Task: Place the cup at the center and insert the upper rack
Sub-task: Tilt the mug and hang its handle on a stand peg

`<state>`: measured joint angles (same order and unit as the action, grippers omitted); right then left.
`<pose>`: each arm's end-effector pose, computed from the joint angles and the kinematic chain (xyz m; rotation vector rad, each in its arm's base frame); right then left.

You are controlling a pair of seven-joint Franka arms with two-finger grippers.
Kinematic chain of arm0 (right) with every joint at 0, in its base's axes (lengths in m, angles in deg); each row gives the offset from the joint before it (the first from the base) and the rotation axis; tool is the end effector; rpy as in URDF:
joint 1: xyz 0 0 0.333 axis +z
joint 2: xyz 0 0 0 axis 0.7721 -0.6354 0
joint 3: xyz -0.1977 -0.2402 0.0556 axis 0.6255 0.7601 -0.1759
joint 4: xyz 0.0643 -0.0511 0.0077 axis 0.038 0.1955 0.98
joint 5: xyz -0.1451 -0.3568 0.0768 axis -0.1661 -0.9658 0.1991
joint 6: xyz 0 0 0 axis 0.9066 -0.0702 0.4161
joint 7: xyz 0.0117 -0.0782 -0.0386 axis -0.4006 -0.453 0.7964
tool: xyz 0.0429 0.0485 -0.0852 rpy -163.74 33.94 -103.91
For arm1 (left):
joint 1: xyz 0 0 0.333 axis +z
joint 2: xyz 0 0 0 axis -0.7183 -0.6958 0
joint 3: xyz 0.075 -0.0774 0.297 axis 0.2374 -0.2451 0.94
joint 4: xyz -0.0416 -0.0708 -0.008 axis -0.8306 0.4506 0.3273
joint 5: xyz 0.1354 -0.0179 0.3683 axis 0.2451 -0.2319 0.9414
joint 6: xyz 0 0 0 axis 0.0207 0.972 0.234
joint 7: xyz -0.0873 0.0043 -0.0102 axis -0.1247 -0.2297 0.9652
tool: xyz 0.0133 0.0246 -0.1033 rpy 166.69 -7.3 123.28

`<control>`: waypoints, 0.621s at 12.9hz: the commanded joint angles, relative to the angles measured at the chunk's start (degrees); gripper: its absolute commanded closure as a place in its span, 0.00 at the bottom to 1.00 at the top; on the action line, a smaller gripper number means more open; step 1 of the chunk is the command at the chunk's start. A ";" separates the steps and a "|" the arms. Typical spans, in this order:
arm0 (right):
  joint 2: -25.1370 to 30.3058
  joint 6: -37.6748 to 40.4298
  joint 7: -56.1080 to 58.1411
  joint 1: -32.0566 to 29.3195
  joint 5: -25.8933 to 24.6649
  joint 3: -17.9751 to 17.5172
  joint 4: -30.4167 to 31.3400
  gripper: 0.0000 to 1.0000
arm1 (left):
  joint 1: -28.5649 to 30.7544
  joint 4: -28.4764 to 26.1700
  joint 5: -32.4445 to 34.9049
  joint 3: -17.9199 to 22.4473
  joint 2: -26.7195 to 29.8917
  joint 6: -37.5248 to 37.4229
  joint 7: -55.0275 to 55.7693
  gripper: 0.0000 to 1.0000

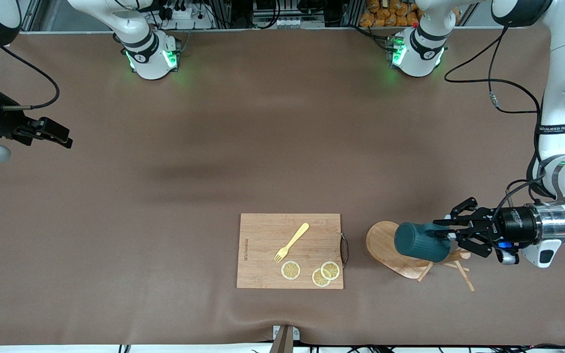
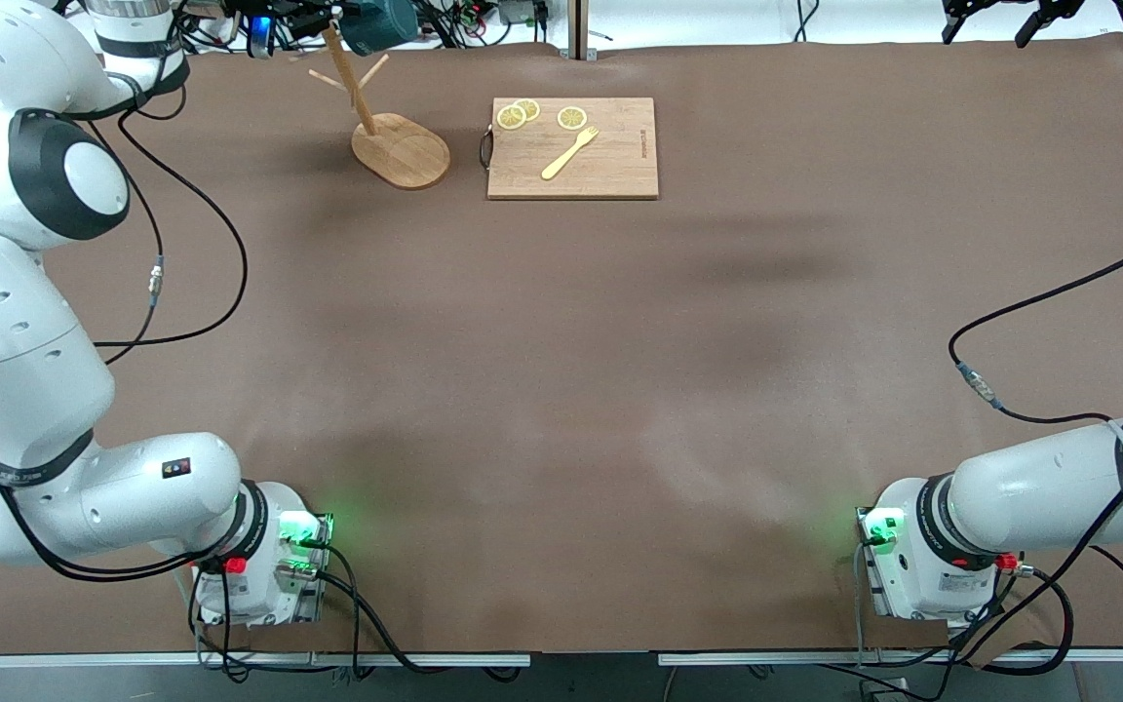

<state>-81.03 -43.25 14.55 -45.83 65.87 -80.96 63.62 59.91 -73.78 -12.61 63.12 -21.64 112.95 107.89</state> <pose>0.5612 0.0137 0.5927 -3.1198 0.1440 0.0623 0.7307 -0.0163 0.3823 1.4390 1.1421 -0.9539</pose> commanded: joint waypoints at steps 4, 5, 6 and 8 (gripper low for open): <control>1.42 -0.36 0.46 -0.15 -0.10 -0.08 1.24 0.00 | 3.05 -0.05 -2.71 -0.64 -3.22 -3.52 -5.06 1.00; 1.42 -0.36 0.46 -0.06 -0.10 -0.08 1.24 0.00 | 3.32 -0.05 -2.72 -0.64 -3.75 -3.70 -5.15 1.00; 1.42 -0.36 0.46 -0.15 -0.10 -0.08 1.24 0.00 | 3.50 -0.05 -2.80 -0.55 -4.02 -4.31 -5.42 1.00; 1.42 -0.36 0.46 -0.15 -0.10 -0.08 1.24 0.00 | 3.94 -0.05 -2.80 -0.64 -4.98 -4.49 -7.61 1.00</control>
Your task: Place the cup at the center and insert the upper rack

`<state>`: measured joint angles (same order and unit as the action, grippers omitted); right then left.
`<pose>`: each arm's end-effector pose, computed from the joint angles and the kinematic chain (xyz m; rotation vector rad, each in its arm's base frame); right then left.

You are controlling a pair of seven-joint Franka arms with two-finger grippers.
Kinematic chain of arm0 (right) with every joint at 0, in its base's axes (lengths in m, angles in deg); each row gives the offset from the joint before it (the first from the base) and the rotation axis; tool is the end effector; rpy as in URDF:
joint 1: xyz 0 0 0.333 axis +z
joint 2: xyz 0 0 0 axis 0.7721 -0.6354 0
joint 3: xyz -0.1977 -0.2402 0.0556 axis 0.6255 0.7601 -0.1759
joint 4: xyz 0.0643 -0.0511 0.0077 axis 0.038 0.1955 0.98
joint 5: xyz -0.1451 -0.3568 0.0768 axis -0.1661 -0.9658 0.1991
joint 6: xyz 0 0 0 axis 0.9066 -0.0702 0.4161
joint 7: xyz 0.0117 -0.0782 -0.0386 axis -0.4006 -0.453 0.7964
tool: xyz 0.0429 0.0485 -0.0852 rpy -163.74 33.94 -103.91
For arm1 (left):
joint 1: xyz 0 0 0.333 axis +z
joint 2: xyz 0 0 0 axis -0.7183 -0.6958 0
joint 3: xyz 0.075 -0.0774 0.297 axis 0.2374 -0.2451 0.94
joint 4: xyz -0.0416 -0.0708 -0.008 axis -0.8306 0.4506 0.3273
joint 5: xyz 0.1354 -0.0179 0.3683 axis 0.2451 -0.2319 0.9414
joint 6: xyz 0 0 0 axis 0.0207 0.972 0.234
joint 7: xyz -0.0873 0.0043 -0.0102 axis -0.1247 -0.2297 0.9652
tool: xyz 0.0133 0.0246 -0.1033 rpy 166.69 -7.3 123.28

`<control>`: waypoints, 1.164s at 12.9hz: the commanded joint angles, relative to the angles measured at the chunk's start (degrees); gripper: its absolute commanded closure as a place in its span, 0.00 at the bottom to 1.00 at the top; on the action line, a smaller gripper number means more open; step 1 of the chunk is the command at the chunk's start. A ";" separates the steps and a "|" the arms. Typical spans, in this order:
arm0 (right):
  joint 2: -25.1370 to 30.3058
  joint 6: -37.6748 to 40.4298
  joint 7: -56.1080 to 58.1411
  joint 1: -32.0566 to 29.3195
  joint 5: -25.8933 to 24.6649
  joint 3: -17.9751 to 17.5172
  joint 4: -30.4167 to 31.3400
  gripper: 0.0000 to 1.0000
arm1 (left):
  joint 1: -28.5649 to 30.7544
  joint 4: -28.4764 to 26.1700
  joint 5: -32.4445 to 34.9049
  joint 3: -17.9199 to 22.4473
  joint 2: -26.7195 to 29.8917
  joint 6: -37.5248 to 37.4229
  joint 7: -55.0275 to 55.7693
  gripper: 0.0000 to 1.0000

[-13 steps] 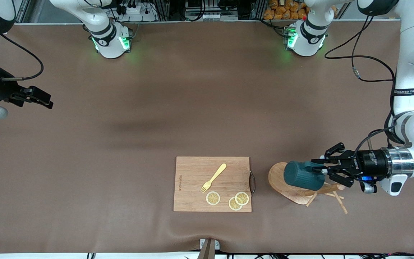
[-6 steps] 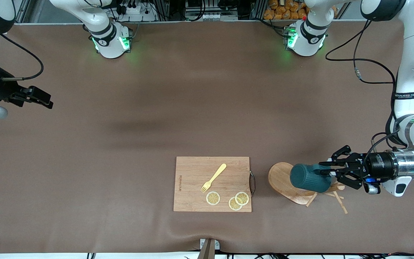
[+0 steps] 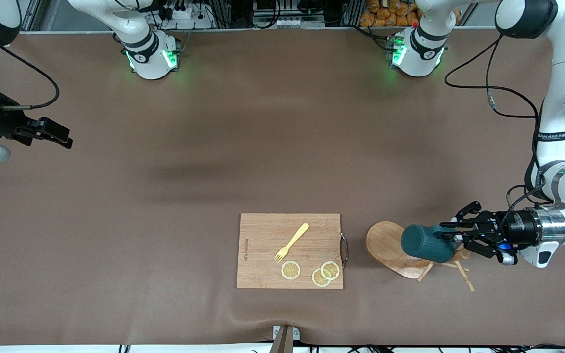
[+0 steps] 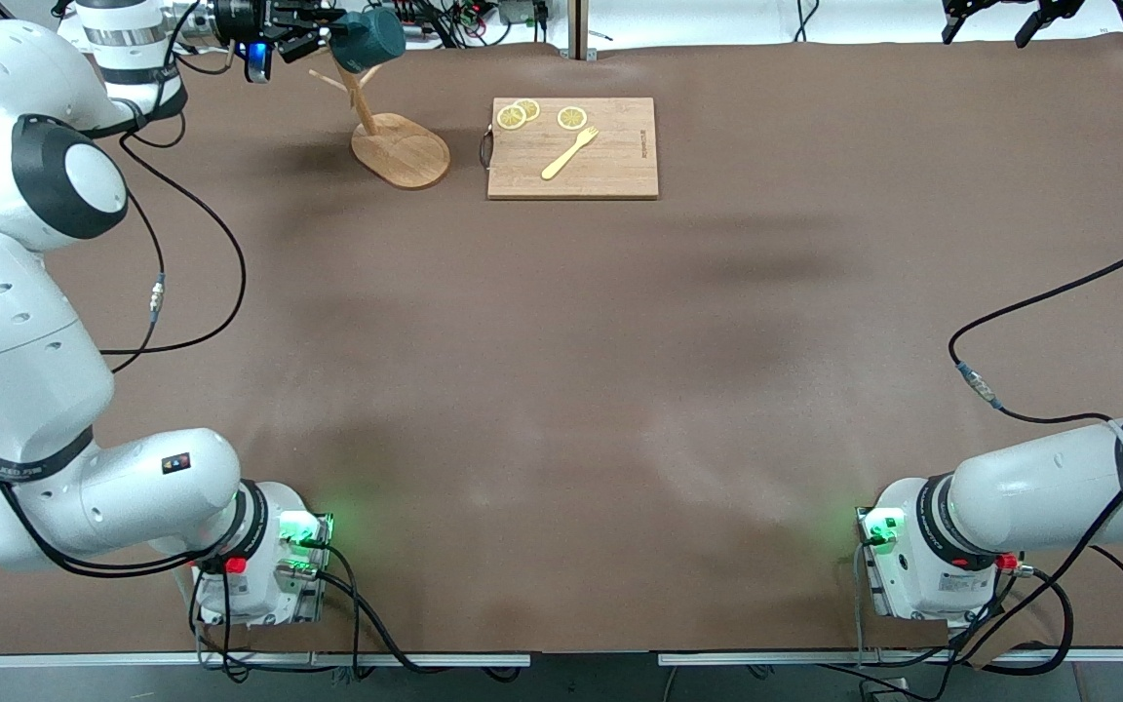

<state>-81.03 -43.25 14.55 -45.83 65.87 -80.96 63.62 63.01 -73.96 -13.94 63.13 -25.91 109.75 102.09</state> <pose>0.5612 0.0137 0.5927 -3.1198 0.1440 0.0623 0.7277 0.0179 0.3326 1.3933 1.0872 -0.9648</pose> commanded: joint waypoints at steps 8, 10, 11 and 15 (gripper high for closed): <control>1.42 -0.36 0.46 -0.15 -0.10 -0.09 1.24 0.00 | 0.74 0.13 -2.62 -0.56 -2.21 -1.21 -2.60 1.00; 1.42 -0.36 0.46 -0.15 -0.10 -0.09 1.24 0.00 | 0.65 0.13 -2.79 -0.56 -2.65 -1.21 -2.87 1.00; 1.42 -0.36 0.46 -0.15 -0.10 -0.09 1.24 0.00 | 0.65 0.13 -3.14 -0.56 -2.74 -1.21 -2.78 1.00; 1.42 -0.36 0.46 -0.15 -0.10 -0.09 1.24 0.00 | 0.39 0.13 -3.14 -0.56 -2.74 -1.21 -2.87 1.00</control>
